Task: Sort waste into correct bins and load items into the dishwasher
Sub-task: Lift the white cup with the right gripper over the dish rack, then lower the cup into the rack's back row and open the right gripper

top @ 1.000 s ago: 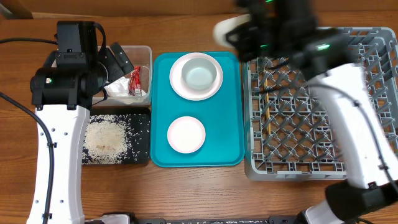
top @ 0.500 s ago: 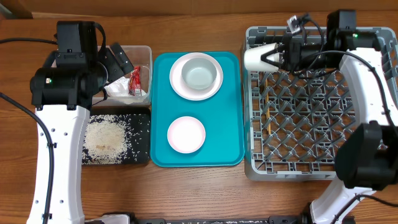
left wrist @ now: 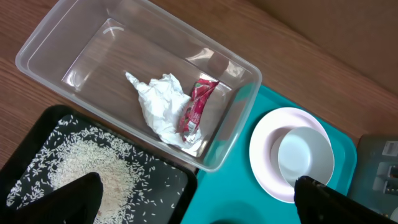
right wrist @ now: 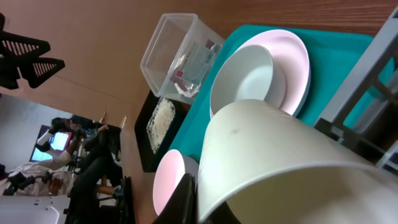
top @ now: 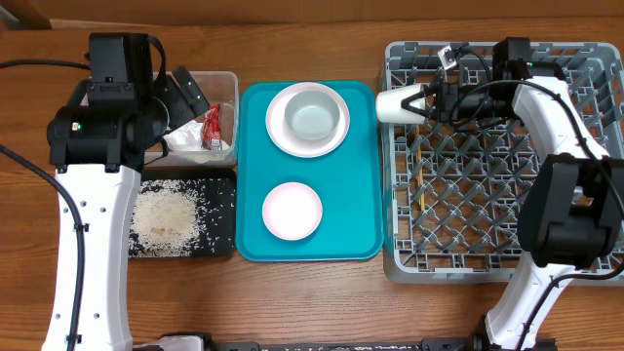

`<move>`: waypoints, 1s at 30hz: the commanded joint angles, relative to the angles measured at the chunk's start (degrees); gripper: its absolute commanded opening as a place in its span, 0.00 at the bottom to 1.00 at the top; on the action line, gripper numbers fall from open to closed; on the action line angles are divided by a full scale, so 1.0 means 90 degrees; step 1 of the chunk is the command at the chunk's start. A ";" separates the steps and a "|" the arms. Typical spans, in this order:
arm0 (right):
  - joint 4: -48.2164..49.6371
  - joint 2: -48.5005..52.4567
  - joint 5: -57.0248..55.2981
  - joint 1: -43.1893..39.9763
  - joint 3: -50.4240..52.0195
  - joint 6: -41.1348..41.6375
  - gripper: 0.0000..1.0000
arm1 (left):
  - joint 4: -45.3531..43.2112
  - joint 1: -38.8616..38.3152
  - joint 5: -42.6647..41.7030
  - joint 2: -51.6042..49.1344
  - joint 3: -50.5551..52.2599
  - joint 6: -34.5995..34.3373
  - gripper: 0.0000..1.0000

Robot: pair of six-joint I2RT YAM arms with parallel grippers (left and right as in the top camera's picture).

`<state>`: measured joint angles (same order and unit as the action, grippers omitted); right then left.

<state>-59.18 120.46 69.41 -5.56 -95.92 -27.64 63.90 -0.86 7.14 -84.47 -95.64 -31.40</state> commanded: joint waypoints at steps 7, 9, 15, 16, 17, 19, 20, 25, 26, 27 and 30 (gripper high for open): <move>-0.0240 -0.0005 -0.0716 -0.0267 0.0039 -0.0151 0.06 | 0.0000 0.0012 0.0039 -0.0032 -0.0092 -0.0039 1.00; -0.0323 -0.0005 -0.0719 -0.0355 0.0039 -0.0151 0.06 | 0.0000 0.0012 0.0039 -0.0032 -0.0092 -0.0039 1.00; -0.0546 -0.0005 -0.1265 -0.0571 0.0039 -0.0148 0.14 | 0.0000 0.0012 0.0039 -0.0032 -0.0092 -0.0039 1.00; -0.0588 -0.0005 -0.1314 -0.0590 0.0039 -0.0151 0.16 | -0.0002 0.0012 0.0039 -0.0032 -0.0092 -0.0039 1.00; -0.0607 -0.0005 -0.1326 -0.0593 0.0039 -0.0148 0.17 | 0.0000 0.0012 0.0039 -0.0032 -0.0092 -0.0039 1.00; -0.0610 -0.0005 -0.1326 -0.0593 0.0039 -0.0148 0.17 | -0.0002 0.0012 0.0039 -0.0032 -0.0092 -0.0039 1.00; -0.0607 -0.0005 -0.1326 -0.0593 0.0039 -0.0148 0.16 | 0.0000 0.0012 0.0039 -0.0032 -0.0092 -0.0039 1.00; -0.0607 -0.0005 -0.1326 -0.0593 0.0039 -0.0148 0.10 | -0.0002 0.0012 0.0039 -0.0032 -0.0092 -0.0039 1.00; -0.0607 -0.0005 -0.1326 -0.0593 0.0039 -0.0148 0.08 | -0.0002 0.0012 0.0039 -0.0032 -0.0092 -0.0039 1.00; -0.0610 -0.0005 -0.1326 -0.0595 0.0039 -0.0148 0.05 | -0.0002 0.0012 0.0039 -0.0032 -0.0092 -0.0039 1.00; -0.0656 -0.0007 -0.1328 -0.0614 0.0036 -0.0148 0.04 | -0.0002 0.0012 0.0039 -0.0032 -0.0092 -0.0039 1.00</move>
<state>-64.53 120.49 60.01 -10.96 -95.88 -28.91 63.88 -0.86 7.14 -84.47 -95.64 -31.40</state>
